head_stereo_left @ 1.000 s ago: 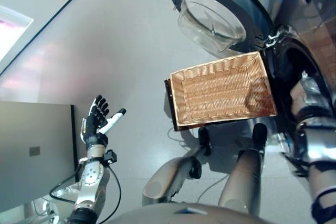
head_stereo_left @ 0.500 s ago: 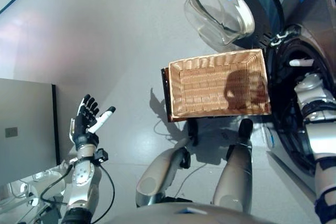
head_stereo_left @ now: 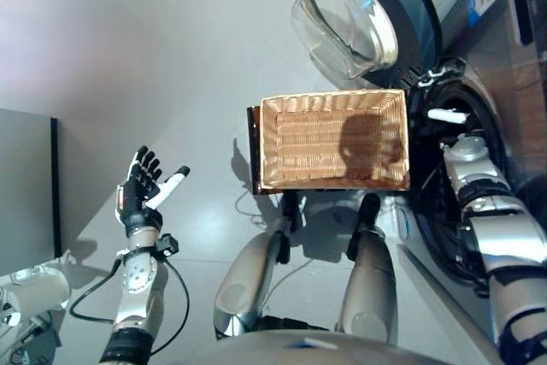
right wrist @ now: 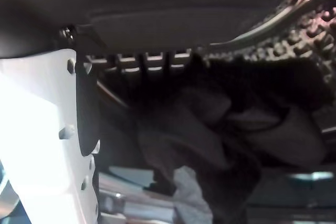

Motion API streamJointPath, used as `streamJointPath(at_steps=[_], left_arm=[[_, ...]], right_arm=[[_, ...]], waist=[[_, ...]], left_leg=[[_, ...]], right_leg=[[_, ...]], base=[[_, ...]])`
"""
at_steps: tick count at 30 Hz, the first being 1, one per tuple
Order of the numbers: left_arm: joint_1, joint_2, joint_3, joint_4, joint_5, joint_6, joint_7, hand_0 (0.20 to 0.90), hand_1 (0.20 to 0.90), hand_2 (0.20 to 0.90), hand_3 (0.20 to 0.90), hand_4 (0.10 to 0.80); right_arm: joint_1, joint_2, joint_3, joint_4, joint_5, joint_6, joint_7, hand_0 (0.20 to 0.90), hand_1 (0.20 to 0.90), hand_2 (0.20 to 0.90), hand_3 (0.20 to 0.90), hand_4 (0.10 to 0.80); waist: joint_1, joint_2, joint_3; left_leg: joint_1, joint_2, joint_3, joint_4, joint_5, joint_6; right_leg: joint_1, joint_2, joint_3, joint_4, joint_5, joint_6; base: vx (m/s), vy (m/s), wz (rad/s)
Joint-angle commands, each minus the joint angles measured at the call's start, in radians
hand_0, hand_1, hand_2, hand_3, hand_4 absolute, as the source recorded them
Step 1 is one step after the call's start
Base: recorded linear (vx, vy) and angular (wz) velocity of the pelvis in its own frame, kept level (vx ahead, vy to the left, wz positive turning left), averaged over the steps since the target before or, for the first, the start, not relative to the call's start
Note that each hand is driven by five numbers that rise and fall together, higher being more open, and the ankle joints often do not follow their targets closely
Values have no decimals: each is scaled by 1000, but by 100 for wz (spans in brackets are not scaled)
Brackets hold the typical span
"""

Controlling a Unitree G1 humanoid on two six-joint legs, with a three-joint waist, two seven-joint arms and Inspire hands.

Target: Pick up the clothes and place them into the washing machine

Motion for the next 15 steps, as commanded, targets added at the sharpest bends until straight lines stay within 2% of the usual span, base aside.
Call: streamJointPath(at_steps=[1, 8, 9, 10, 15], left_arm=[[37, 90, 99, -60, 26, -90, 59, 900, 900, 900, 900, 800], [24, 124, 110, -66, 38, -94, 66, 900, 900, 900, 900, 800], [19, 128, 116, -74, 38, -96, 73, 900, 900, 900, 900, 800], [14, 131, 120, -89, 42, -100, 84, 900, 900, 900, 900, 800], [17, 139, 136, -156, 49, -117, 112, 900, 900, 900, 900, 800]], right_arm=[[43, 201, 47, -264, -12, -245, -9, 900, 900, 900, 900, 800], [16, 276, 70, -228, 41, -257, 15, 900, 900, 900, 900, 800], [7, 283, 69, -223, 39, -256, 7, 900, 900, 900, 900, 800], [-6, 283, 57, -218, 44, -255, -5, 900, 900, 900, 900, 800], [-84, 205, 13, -148, 64, -250, -56, 900, 900, 900, 900, 800]], waist=[[42, -79, -49], [85, -128, -36], [90, -136, -37], [94, -139, -32], [102, -133, -35]], left_leg=[[-160, 4, -21, 131, 2, -33], [-198, 5, -50, 171, -11, -37], [-210, 3, -57, 199, -49, -44], [-238, 3, -58, 229, -57, -46], [-370, -6, -77, 393, -120, -46]], right_leg=[[-6, -15, 14, 23, -37, -5], [-17, -18, -25, 53, -57, -11], [-24, -17, -22, 81, -95, -6], [-50, -16, -27, 113, -109, -10], [-179, -12, -30, 294, -193, -38]], base=[[2, -58, 14], [-5, -45, 14], [24, -49, 14], [22, -51, 23], [-56, -1, 15]])
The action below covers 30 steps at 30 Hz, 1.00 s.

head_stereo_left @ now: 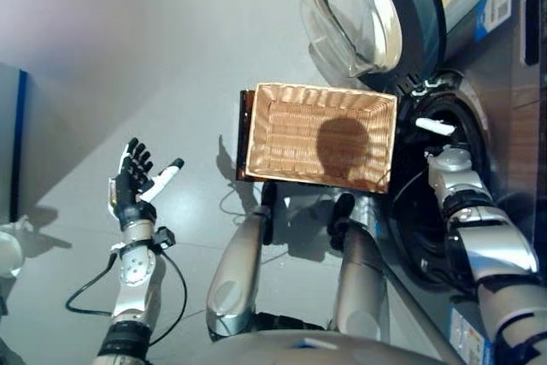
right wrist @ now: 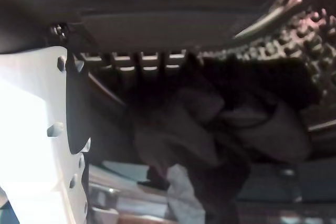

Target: Pick up the clothes and place them into the washing machine

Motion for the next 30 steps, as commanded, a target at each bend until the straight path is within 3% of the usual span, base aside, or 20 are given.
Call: streamJointPath(at_steps=[1, 3, 7, 20, 24, 30], left_arm=[[38, 111, 88, -133, 24, -119, 58, 900, 900, 900, 900, 800], [40, 112, 86, -150, 22, -122, 68, 900, 900, 900, 900, 800], [36, 114, 73, -155, 14, -118, 67, 900, 900, 900, 900, 800], [5, 142, 66, -166, -9, -126, 78, 900, 900, 900, 900, 800], [-6, 138, 73, -166, 4, -127, 97, 900, 900, 900, 900, 800], [-29, 109, 63, -114, 26, -135, 115, 900, 900, 900, 900, 800]], right_arm=[[-155, 107, 64, -86, -40, -243, -30, 900, 900, 900, 900, 800], [-219, 38, 56, -8, 8, -236, -30, 900, 900, 900, 900, 800], [-264, -18, 55, 66, 54, -232, -15, 900, 900, 900, 900, 800], [-365, -96, 34, 187, 242, -251, 44, 900, 900, 900, 900, 800], [-386, -79, 30, 138, 234, -280, -9, 900, 900, 900, 900, 800], [-189, 58, -55, -156, 285, -409, -17, 900, 900, 900, 900, 800]], waist=[[61, -15, -58], [69, -7, -58], [76, -1, -56], [81, 7, -39], [78, 8, -41], [50, -12, -53]], left_leg=[[-207, -58, -3, 162, -43, 11], [-259, -63, -5, 226, -66, 18], [-285, -71, -7, 247, -73, 20], [-248, -80, 1, 168, -51, 20], [-225, -79, 6, 120, -31, 20], [-114, -72, 11, -6, 8, 19]], right_leg=[[-87, -23, 49, 88, -80, 26], [-141, -30, 51, 162, -114, 19], [-168, -38, 55, 193, -135, 16], [-152, -49, 59, 156, -122, 21], [-129, -48, 59, 113, -102, 27], [-19, -42, 48, -9, -59, 41]], base=[[-36, 12, 17], [-11, 11, 15], [15, 3, 10], [27, -5, 0], [16, 2, 1], [64, -6, 0]])
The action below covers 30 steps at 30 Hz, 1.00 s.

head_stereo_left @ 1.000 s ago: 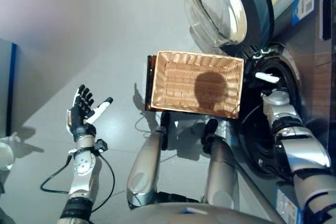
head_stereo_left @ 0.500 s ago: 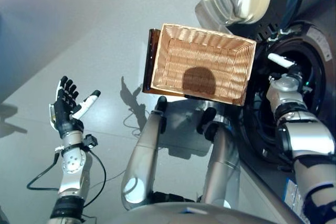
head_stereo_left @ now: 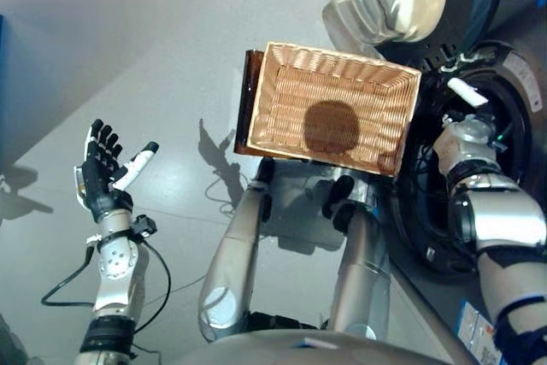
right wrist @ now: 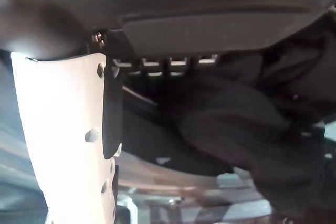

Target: Pick up the clothes and place them into the washing machine

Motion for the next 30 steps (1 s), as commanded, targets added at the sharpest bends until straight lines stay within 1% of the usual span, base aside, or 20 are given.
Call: streamJointPath(at_steps=[1, 4, 5, 6, 7, 9, 10, 11, 13, 16, 21, 23, 25, 30], left_arm=[[4, 61, 39, -61, 26, -121, 37, 900, 900, 900, 900, 800], [4, 53, 21, -27, 7, -122, 18, 900, 900, 900, 900, 800], [5, 48, 13, -16, 2, -120, 11, 900, 900, 900, 900, 800], [7, 50, 10, -12, -1, -120, 7, 900, 900, 900, 900, 800], [9, 50, 7, -6, -8, -118, -3, 900, 900, 900, 900, 800], [17, 50, 7, 3, -10, -113, -13, 900, 900, 900, 900, 800], [17, 49, 6, 4, -11, -113, -13, 900, 900, 900, 900, 800], [24, 45, 4, 9, -9, -109, -23, 900, 900, 900, 900, 800], [24, 46, 4, 14, -13, -110, -27, 900, 900, 900, 900, 800], [26, 40, -1, 7, -19, -114, -33, 900, 900, 900, 900, 800], [37, 20, -39, -6, -17, -105, -34, 900, 900, 900, 900, 800], [40, 12, -47, -10, -18, -105, -36, 900, 900, 900, 900, 800], [35, 3, -58, -8, -27, -110, -44, 900, 900, 900, 900, 800], [26, -7, -69, 0, -40, -114, -47, 900, 900, 900, 900, 800]], right_arm=[[-43, 51, 47, -231, -17, -249, 83, 900, 900, 900, 900, 800], [-6, 89, -23, -245, 119, -306, 121, 900, 900, 900, 900, 800], [0, 105, -44, -238, 151, -316, 123, 900, 900, 900, 900, 800], [5, 110, -47, -236, 162, -319, 131, 900, 900, 900, 900, 800], [10, 116, -58, -231, 181, -327, 138, 900, 900, 900, 900, 800], [22, 128, -80, -226, 211, -329, 141, 900, 900, 900, 900, 800], [23, 127, -80, -225, 212, -329, 142, 900, 900, 900, 900, 800], [41, 151, -107, -220, 281, -343, 172, 900, 900, 900, 900, 800], [43, 149, -119, -192, 304, -342, 176, 900, 900, 900, 900, 800], [27, 148, -146, -188, 360, -357, 182, 900, 900, 900, 900, 800], [-1, 175, -240, -239, 588, -456, 256, 900, 900, 900, 900, 800], [-4, 180, -264, -247, 617, -479, 261, 900, 900, 900, 900, 800], [-9, 205, -260, -285, 661, -504, 298, 900, 900, 900, 900, 800], [-10, 235, -246, -279, 704, -513, 338, 900, 900, 900, 900, 800]], waist=[[24, -4, -55], [24, -7, -64], [24, -4, -65], [23, -5, -72], [22, 1, -70], [18, 4, -80], [17, 0, -86], [14, 10, -89], [14, 18, -95], [13, 41, -93], [14, 90, -82], [12, 110, -80], [11, 131, -83], [9, 138, -97]], left_leg=[[49, -34, 46, -90, 9, 5], [105, -32, 50, -161, 36, 5], [111, -30, 58, -188, 70, 12], [133, -33, 54, -198, 47, 7], [135, -29, 64, -214, 81, 13], [161, -31, 64, -245, 89, 14], [172, -33, 57, -248, 66, 9], [179, -33, 64, -274, 100, 13], [189, -39, 66, -293, 110, 10], [172, -45, 73, -275, 106, 15], [138, -52, 81, -244, 94, 21], [137, -56, 84, -246, 94, 22], [139, -59, 89, -252, 97, 22], [144, -66, 96, -255, 92, 27]], right_leg=[[147, -11, 34, -102, -37, 46], [208, -12, 30, -184, -1, 56], [214, -12, 23, -216, 37, 54], [232, -12, 33, -227, 19, 63], [234, -14, 23, -248, 54, 59], [257, -15, 23, -283, 70, 65], [268, -13, 32, -283, 49, 71], [277, -19, 23, -315, 84, 69], [283, -23, 23, -331, 92, 73], [262, -28, 42, -319, 89, 73], [223, -39, 65, -292, 77, 74], [216, -44, 73, -289, 76, 77], [214, -53, 83, -288, 76, 82], [214, -54, 96, -290, 81, 85]], base=[[53, -10, -18], [13, 3, -13], [45, 3, -6], [-72, 37, -8], [26, 22, -7], [25, 19, -6], [38, 23, -7], [34, 23, -4], [-38, 25, -2], [-14, 40, -1], [0, 41, -8], [29, 60, 9], [44, 65, 5], [46, 52, -4]])
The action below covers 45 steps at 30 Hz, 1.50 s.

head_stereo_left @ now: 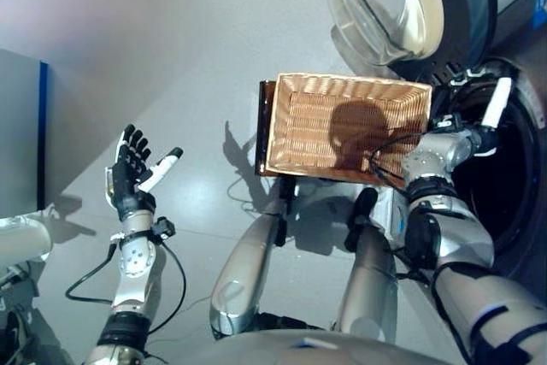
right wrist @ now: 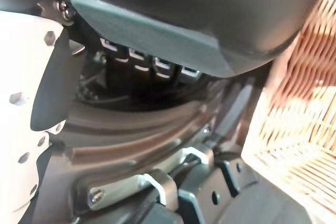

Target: Pick up the clothes and place them into the washing machine

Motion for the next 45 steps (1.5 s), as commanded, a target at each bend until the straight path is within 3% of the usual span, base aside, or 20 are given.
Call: streamJointPath(at_steps=[1, 10, 25, 31, 38, 45], left_arm=[[36, 34, 18, -68, -15, -97, 18, 900, 900, 900, 900, 800], [38, 18, 24, -80, -16, -94, 23, 900, 900, 900, 900, 800], [58, 7, 47, -68, -19, -89, 14, 900, 900, 900, 900, 800], [64, -6, 71, -58, -21, -79, 20, 900, 900, 900, 900, 800], [70, -23, 87, -14, -23, -64, 14, 900, 900, 900, 900, 800], [83, -28, 84, 208, 42, -1, -19, 900, 900, 900, 900, 800]], right_arm=[[-57, 29, 55, -59, 51, -4, 125, 900, 900, 900, 900, 800], [20, 170, 132, -105, 59, 16, 173, 900, 900, 900, 900, 800], [123, 273, 191, -165, 47, 32, 196, 900, 900, 900, 900, 800], [258, 321, 302, -296, -58, 54, 182, 900, 900, 900, 900, 800], [401, 321, 361, -370, -94, 89, 213, 900, 900, 900, 900, 800], [618, 228, 395, -381, -278, 200, 220, 900, 900, 900, 900, 800]], waist=[[13, 38, -92], [10, -4, -105], [14, -56, -89], [1, -94, -89], [-14, -123, -123], [-54, -171, -215]], left_leg=[[-66, -29, 17, 20, 1, -33], [-36, -19, 19, 13, -6, -34], [-30, -12, 5, 29, -7, -37], [-1, -1, -1, 23, -4, -41], [75, 9, -5, -12, 0, -45], [227, 26, -1, -107, 17, -55]], right_leg=[[46, -34, 58, -35, -30, 19], [83, -29, 54, -60, -16, 19], [120, -21, 28, -81, -3, 14], [162, -13, 21, -109, 9, 14], [247, -13, 1, -155, 18, 22], [393, 10, -19, -265, 44, 40]], base=[[37, 29, -8], [7, 0, -5], [-9, -5, 1], [3, 1, 12], [52, -1, -3], [87, -26, -4]])
